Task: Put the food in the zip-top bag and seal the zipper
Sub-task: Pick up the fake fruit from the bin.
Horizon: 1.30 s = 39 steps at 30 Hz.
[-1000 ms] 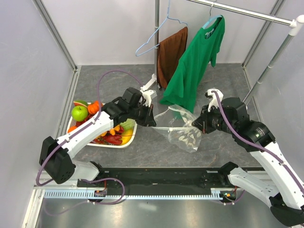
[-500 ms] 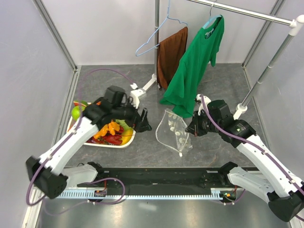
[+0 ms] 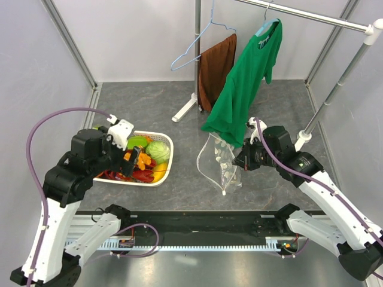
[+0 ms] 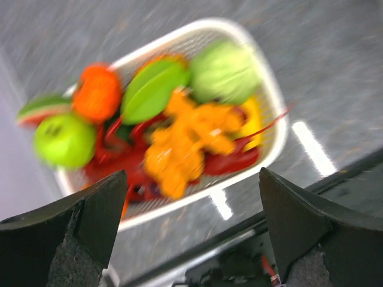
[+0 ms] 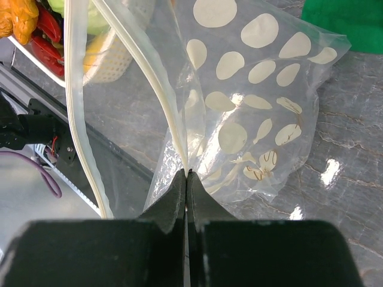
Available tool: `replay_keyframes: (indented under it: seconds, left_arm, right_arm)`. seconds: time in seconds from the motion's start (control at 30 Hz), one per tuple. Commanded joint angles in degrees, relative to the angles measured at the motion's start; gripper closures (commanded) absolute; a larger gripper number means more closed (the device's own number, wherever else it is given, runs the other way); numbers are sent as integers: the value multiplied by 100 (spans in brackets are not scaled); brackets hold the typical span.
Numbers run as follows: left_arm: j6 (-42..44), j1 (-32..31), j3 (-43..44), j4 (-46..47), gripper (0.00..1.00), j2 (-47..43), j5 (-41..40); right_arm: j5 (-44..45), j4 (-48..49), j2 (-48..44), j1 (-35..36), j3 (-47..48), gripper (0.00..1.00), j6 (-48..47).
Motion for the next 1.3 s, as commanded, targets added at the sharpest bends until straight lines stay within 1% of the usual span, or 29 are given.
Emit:
replay_keyframes:
  seconds: [0.0,0.03,0.1,0.13,0.2,0.23,0.27,0.3,0.33,0.4,0.43,0.5,0.53,0.6,0.67,0.7,0.8,1.03,1.17,1.27]
  left_arm:
    - [145,515,-127,-673,3,24,-1287]
    - [-64,813,-92,-734,3,111,-1226]
    - [-198,1183,118,-795,3,480,-718]
    - [-268,1498,241,-813,3,655,-351]
    - [-243,1894,663,-822,4,1156,82]
    - [-138,2462,803,-831,4,1332,528]
    - [-41,2772,1092,-866,4,1691,810]
    - [73,3097,1225,-962,4,1868,1109]
    - [344,3727,1462,-1024,5,2035,1617]
    - [644,4337,1604,-1059,5,2465,2016]
    - [932,4775,1683,-1112,5,2624,2252]
    - [1337,5277,1719,-1156,4,2984,2465]
    - [1461,5411,1727,-1174,4,3073,2657]
    - [1803,5674,1710,-1174,3,3319,2817]
    - [2024,5755,1649,-1130,3,3469,2931]
    - [2338,5772,1631,-1173,2,3548,2984]
    - [2675,5790,1640,-1262,2,3882,3116]
    - [2825,5790,1903,-1200,0,4558,3028]
    - [2852,5703,1930,-1156,0,4700,2906]
    - [2720,5579,1825,-902,0,4735,2695]
  right_arm:
    - [-60,262,63,-13,-4,100,31]
    - [-60,262,89,-13,13,100,40]
    - [-52,253,151,-4,57,100,-4]
    - [-60,235,168,-13,75,100,-13]
    - [-60,226,221,-13,128,100,-48]
    - [-52,218,230,-13,145,100,-57]
    - [-43,218,221,-22,163,100,-65]
    - [-17,218,221,-13,163,100,-65]
    - [1,226,195,-13,163,100,-74]
    - [10,226,151,-22,145,100,-74]
    - [28,209,125,-13,137,100,-74]
    - [19,209,107,-13,110,100,-74]
    - [19,174,116,-13,101,100,-74]
    - [19,156,142,-13,101,100,-92]
    - [28,174,186,-13,101,100,-109]
    - [28,191,204,-13,110,100,-101]
    - [19,209,239,-4,171,100,-101]
    - [-43,209,450,-13,312,100,-118]
    - [-86,253,450,-4,277,100,-101]
    - [-87,297,450,-13,207,100,-101]
